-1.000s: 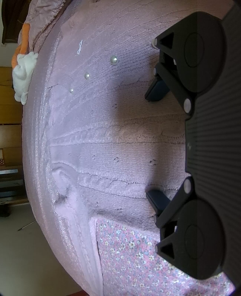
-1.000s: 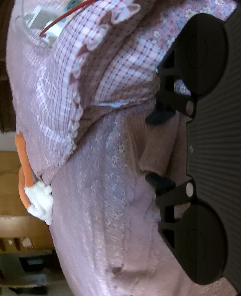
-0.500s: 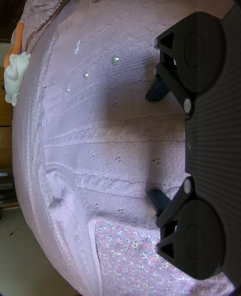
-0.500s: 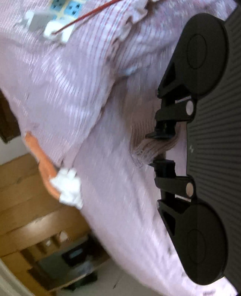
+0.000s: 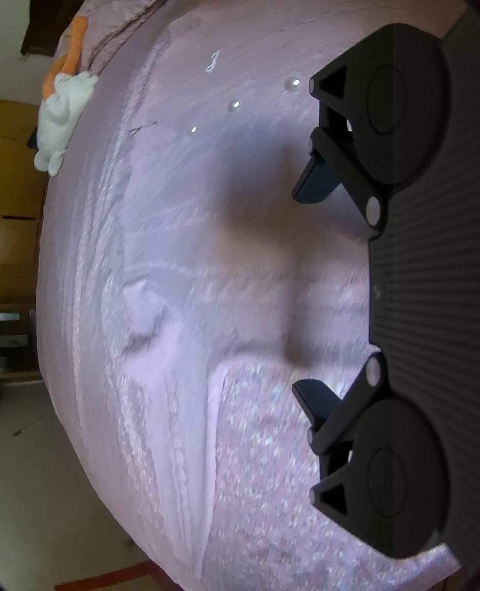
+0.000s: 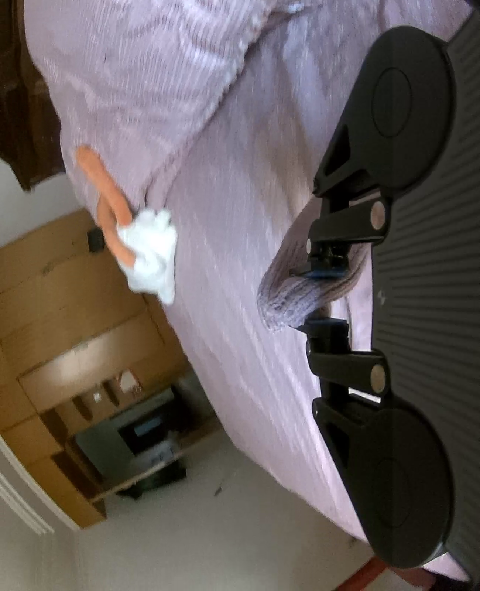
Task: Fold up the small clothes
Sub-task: 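Lift the sleeve with the right tool and fold it across the cardigan body, then open the right tool to release the folded sleeve, then grasp the other sleeve cuff with the left tool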
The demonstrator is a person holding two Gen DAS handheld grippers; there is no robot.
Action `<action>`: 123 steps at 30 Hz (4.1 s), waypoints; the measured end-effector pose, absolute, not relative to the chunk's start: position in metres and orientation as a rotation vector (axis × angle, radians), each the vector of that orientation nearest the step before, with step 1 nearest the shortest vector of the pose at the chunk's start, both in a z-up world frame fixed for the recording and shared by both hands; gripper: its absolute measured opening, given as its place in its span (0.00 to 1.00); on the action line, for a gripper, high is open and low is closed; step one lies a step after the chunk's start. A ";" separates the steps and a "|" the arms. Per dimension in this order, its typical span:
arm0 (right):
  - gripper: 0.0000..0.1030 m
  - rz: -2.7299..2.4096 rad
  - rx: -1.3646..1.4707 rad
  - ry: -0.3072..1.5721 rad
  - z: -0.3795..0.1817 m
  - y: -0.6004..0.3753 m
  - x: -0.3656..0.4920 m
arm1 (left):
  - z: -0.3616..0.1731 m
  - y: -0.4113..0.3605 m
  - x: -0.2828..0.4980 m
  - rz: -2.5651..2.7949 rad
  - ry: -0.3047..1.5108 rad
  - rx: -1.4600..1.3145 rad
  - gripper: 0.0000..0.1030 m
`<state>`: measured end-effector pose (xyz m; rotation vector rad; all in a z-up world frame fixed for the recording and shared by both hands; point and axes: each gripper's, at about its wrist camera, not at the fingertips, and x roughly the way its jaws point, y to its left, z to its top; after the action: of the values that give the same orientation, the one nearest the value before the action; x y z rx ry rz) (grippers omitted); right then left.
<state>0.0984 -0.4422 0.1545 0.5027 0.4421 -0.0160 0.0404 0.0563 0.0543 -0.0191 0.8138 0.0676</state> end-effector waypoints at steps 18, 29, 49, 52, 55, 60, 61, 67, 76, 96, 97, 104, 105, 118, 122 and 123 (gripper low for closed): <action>0.21 0.198 0.415 0.536 0.172 -0.165 0.151 | 0.074 0.124 0.052 0.089 0.739 -0.079 1.00; 0.21 0.223 0.384 0.711 0.059 -0.065 0.192 | 0.055 0.152 0.047 0.118 0.768 -0.129 1.00; 0.72 0.356 0.565 0.792 0.009 -0.102 0.211 | 0.043 0.166 0.046 0.159 0.787 -0.159 1.00; 0.73 0.343 0.539 0.790 0.015 -0.120 0.199 | 0.045 0.165 0.045 0.164 0.790 -0.158 1.00; 0.78 0.316 0.486 0.793 0.020 -0.140 0.186 | 0.047 0.165 0.045 0.167 0.795 -0.167 1.00; 0.80 0.271 0.396 0.779 0.024 -0.179 0.154 | 0.048 0.172 0.048 0.159 0.823 -0.213 1.00; 0.82 0.261 0.376 0.772 0.025 -0.186 0.146 | 0.049 0.175 0.048 0.169 0.831 -0.223 1.00; 0.84 0.149 0.203 0.690 0.024 -0.225 0.089 | 0.059 0.192 0.038 0.201 0.831 -0.293 1.00; 0.87 0.052 0.157 0.644 0.008 -0.264 0.027 | 0.062 0.222 0.036 0.257 0.824 -0.352 1.00; 0.92 -0.059 0.100 0.720 -0.025 -0.247 0.030 | 0.034 0.287 0.119 0.295 0.846 -0.487 1.00; 0.93 -0.063 0.102 0.720 -0.025 -0.246 0.031 | 0.034 0.290 0.121 0.295 0.841 -0.502 1.00; 0.93 -0.074 0.127 0.709 -0.025 -0.248 0.033 | 0.031 0.303 0.143 0.303 0.807 -0.542 1.00; 0.93 -0.074 0.132 0.705 -0.025 -0.249 0.031 | 0.030 0.303 0.147 0.305 0.804 -0.519 1.00; 0.93 -0.108 0.221 0.670 -0.018 -0.275 0.005 | 0.023 0.299 0.176 0.411 0.727 -0.364 0.51; 0.93 -0.104 0.248 0.666 -0.018 -0.280 0.006 | 0.028 0.311 0.168 0.372 0.691 -0.426 0.16; 0.93 -0.101 0.252 0.664 -0.018 -0.280 0.006 | 0.031 0.316 0.163 0.361 0.671 -0.466 0.15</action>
<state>0.0061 -0.2803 -0.0185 0.2521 0.6643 -0.1010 0.1627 0.3161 0.0307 -0.4659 0.6708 0.3608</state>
